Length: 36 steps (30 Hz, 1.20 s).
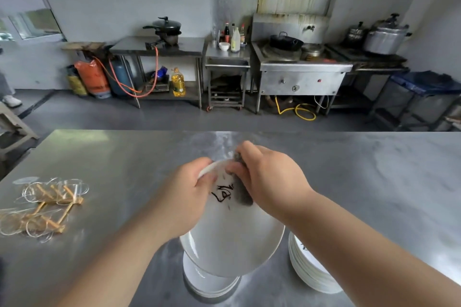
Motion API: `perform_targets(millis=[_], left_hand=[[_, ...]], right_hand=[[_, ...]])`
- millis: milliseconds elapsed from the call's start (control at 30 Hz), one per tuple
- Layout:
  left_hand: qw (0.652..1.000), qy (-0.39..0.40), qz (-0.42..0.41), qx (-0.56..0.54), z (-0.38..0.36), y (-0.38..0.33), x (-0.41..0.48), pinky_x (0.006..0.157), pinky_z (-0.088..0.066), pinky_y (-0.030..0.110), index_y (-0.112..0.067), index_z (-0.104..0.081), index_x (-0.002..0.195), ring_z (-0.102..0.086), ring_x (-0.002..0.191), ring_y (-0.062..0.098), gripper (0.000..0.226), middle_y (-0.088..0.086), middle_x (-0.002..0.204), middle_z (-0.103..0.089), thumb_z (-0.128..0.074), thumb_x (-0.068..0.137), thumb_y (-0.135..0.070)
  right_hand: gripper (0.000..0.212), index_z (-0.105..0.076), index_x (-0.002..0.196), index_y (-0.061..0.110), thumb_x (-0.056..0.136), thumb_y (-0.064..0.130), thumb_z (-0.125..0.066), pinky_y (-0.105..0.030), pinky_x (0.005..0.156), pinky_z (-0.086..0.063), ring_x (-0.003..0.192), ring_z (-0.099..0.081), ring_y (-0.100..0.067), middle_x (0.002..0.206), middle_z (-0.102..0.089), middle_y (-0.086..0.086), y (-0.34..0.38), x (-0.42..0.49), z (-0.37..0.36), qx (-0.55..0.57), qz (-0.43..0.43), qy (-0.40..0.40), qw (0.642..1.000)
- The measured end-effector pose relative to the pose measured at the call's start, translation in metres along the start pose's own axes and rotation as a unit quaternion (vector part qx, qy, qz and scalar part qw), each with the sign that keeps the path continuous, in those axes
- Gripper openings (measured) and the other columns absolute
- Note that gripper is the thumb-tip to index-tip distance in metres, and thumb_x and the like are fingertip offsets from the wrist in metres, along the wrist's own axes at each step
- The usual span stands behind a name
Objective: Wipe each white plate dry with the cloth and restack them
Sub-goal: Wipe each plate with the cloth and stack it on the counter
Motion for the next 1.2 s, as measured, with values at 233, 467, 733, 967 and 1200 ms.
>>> perform_targets(millis=[233, 467, 733, 967, 1200], left_hand=[[0.999, -0.017, -0.001, 0.034, -0.013, -0.002, -0.009, 0.063, -0.042, 0.030, -0.022, -0.056, 0.093, -0.050, 0.062, 0.017, 0.020, 0.000, 0.070, -0.058, -0.046, 0.109, -0.023], [0.998, -0.058, -0.027, -0.021, -0.029, -0.021, 0.000, 0.064, -0.042, 0.037, -0.031, -0.061, 0.093, -0.052, 0.067, 0.016, 0.020, -0.009, 0.071, -0.058, -0.044, 0.100, -0.037], [0.982, -0.018, 0.104, -0.158, -0.068, 0.020, -0.011, 0.096, -0.056, 0.047, -0.033, -0.067, 0.110, -0.071, 0.101, 0.015, 0.032, -0.009, 0.102, -0.076, -0.049, 0.093, -0.053], [0.997, 0.007, 0.029, -0.066, -0.072, -0.013, 0.013, 0.063, -0.059, 0.029, -0.043, -0.070, 0.105, -0.070, 0.078, 0.010, 0.031, -0.012, 0.086, -0.076, -0.042, 0.100, -0.055], [0.988, -0.129, 0.063, -0.055, -0.037, 0.008, 0.013, 0.092, -0.058, 0.052, -0.034, -0.070, 0.116, -0.071, 0.107, 0.024, 0.033, -0.008, 0.108, -0.077, -0.046, 0.104, -0.053]], right_hand=[[0.027, -0.050, 0.096, 0.024, 0.102, 0.050, -0.053, -0.038, 0.060, -0.043, 0.068, -0.057, -0.020, 0.070, -0.058, 0.006, -0.054, -0.039, -0.012, 0.065, -0.120, 0.088, 0.987], [0.022, -0.058, 0.096, 0.030, 0.096, 0.052, -0.056, -0.035, 0.060, -0.047, 0.071, -0.058, -0.018, 0.078, -0.065, 0.010, -0.055, -0.021, 0.026, 0.092, -0.075, -0.049, 0.992], [0.012, -0.061, 0.089, 0.045, 0.100, 0.040, -0.061, -0.021, 0.049, -0.045, 0.055, -0.061, -0.005, 0.073, -0.067, 0.018, -0.127, -0.076, -0.011, 0.257, -0.271, 0.007, 0.928], [0.023, -0.055, 0.101, 0.025, 0.103, 0.048, -0.054, -0.041, 0.067, -0.050, 0.082, -0.059, -0.028, 0.089, -0.065, 0.003, -0.064, -0.019, 0.027, 0.012, -0.037, 0.045, 0.998], [0.026, -0.049, 0.085, 0.026, 0.101, 0.046, -0.054, -0.040, 0.053, -0.053, 0.055, -0.061, -0.015, 0.065, -0.062, 0.004, -0.115, -0.071, 0.002, 0.207, -0.237, -0.002, 0.949]])
Point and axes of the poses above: each hand's wrist, its own x-axis towards the middle knuckle, its own z-axis out of the back of the hand, y = z × x, the point moved 9 cm from there along x, towards the middle knuckle
